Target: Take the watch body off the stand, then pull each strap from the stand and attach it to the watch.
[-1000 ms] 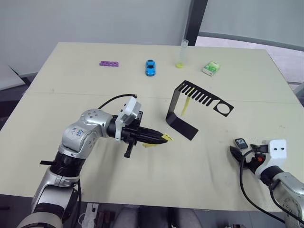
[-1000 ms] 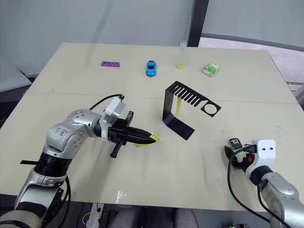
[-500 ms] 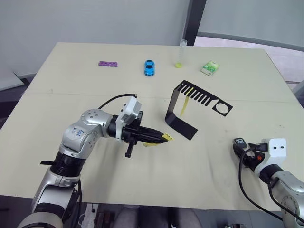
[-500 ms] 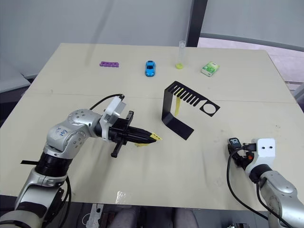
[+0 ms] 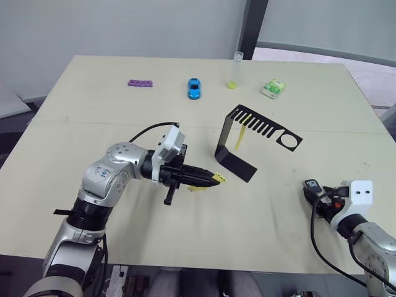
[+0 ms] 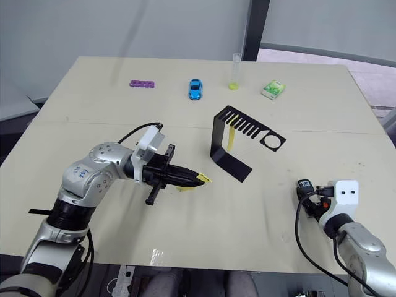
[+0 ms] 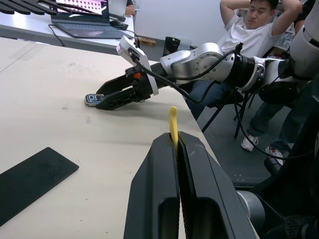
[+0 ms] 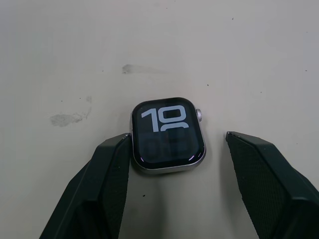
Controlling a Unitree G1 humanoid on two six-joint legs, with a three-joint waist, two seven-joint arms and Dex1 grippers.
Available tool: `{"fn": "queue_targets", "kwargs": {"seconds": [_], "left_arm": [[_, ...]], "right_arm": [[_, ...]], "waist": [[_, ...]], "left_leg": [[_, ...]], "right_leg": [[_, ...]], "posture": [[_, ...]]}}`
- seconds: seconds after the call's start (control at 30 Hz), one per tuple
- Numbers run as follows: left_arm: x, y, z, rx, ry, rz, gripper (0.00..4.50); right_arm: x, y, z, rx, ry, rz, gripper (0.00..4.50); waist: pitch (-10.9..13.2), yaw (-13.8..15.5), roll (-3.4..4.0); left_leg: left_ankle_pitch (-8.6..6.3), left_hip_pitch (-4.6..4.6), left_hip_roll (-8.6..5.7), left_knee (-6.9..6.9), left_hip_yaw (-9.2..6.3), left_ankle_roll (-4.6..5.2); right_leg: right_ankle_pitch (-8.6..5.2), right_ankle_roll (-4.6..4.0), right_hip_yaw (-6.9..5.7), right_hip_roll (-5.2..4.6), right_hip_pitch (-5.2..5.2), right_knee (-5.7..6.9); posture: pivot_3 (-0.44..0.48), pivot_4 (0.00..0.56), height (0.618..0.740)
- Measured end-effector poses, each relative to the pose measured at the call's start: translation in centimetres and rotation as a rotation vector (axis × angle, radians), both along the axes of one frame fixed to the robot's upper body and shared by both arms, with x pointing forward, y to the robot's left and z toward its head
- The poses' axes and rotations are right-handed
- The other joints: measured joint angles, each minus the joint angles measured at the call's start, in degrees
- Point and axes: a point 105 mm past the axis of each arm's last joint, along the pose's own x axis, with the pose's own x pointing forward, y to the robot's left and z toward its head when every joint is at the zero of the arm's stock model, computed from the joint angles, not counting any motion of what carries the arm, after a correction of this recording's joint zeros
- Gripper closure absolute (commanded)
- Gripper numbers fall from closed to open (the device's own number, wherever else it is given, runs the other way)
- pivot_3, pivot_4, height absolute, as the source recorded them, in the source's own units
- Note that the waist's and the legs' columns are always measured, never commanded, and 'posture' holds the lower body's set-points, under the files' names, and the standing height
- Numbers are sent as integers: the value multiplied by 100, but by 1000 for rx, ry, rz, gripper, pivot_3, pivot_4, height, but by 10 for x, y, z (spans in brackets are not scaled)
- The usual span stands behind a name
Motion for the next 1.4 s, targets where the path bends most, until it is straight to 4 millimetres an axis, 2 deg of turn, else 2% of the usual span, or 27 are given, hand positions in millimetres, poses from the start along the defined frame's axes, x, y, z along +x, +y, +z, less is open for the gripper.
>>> {"fn": "queue_targets", "kwargs": {"seconds": [0.57,0.67,0.73,0.97,1.23,1.4], "left_arm": [[1,-2,0,-6,0,8,4500],[1,-2,0,-6,0,11,4500],[1,-2,0,-7,-1,12,4500],[2,-2,0,-7,-3,14,4500],[2,1,2,-4,-33,13,4500],[1,2,2,-8,-43,2,4500]], "right_arm": [[5,3,1,34,-7,-1,1308],[5,3,1,33,-5,-3,2168],[5,3,1,33,-4,-2,3010],[-9,8,3,-16,38,40,3000],[-30,32,35,-64,82,232,3000],[-35,33,31,-63,136,245,3000]], "waist": [[0,-10,0],[0,-10,0],[0,-9,0],[0,8,0],[0,6,0],[0,18,0]], "left_leg": [[0,2,0,1,1,0],[0,2,0,1,1,0],[0,2,0,1,1,0],[0,-2,-2,0,1,0],[0,-2,0,0,1,0],[-1,-3,-1,0,0,1]], "right_leg": [[0,0,2,0,0,4],[0,0,2,0,0,4],[0,0,1,0,0,5],[0,0,2,-2,-2,4],[0,0,2,-1,-1,0],[0,0,1,-1,0,-2]], "posture": [[0,150,740],[0,150,740],[0,150,740],[0,150,740],[0,150,740],[0,150,740]]}}
